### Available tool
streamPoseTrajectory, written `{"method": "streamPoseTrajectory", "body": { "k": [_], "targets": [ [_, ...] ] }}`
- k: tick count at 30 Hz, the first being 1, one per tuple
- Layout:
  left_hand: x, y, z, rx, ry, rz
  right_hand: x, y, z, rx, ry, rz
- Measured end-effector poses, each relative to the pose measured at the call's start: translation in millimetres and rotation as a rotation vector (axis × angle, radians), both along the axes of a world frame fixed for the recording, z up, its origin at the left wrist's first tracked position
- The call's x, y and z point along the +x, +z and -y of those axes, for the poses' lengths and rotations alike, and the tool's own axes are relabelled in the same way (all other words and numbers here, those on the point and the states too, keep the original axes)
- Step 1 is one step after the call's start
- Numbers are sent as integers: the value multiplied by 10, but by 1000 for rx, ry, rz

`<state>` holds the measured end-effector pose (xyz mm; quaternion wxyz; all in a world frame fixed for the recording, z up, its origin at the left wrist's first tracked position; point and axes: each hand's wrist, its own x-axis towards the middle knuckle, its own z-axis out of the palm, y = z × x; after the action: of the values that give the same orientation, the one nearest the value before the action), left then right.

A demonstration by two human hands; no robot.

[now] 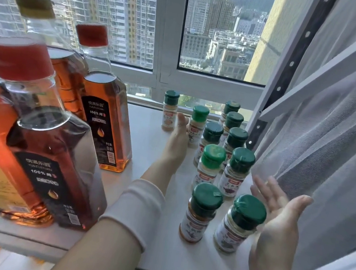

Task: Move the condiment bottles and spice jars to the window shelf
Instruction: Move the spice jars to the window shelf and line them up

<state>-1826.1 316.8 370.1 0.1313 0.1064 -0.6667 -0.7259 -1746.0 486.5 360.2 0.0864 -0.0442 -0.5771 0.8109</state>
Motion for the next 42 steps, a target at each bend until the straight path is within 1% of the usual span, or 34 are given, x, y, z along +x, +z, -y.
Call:
{"method": "streamPoseTrajectory", "body": {
  "k": [4,7,10,12,13,16,17,18,20,23,26,35,42],
  "targets": [
    [-60,-55,-31,-63,-102,-14,5,-23,-6,16,-6,1],
    [-23,22,-76,-2,-141,-34,15,-36,4,16,-14,8],
    [-53,-14,-80,-21,-186,-29,3,-47,6,4,-19,24],
    [-20,3,-92,-56,-159,-16,-26,-49,-1,-6,-18,43],
    [-10,7,-76,-51,-70,-31,-39,-44,-6,-11,-16,51],
    [-63,20,38,50,368,-111,-57,-28,-3,-8,-16,52],
    [-108,31,94,63,482,-123,-58,-20,3,-6,-18,49],
    [-147,38,146,56,544,-102,-59,-12,8,-9,-22,47],
    [-260,6,241,38,560,-48,-77,8,15,-23,-25,42],
    [-386,-19,297,39,493,-12,-127,44,26,-13,-30,43],
    [-482,-71,300,47,412,-27,-163,54,57,20,-35,55],
    [-496,-17,162,44,117,-35,-165,39,75,3,-11,91],
    [-517,-29,52,71,-23,-42,-145,18,67,-21,7,77]
  ]
}}
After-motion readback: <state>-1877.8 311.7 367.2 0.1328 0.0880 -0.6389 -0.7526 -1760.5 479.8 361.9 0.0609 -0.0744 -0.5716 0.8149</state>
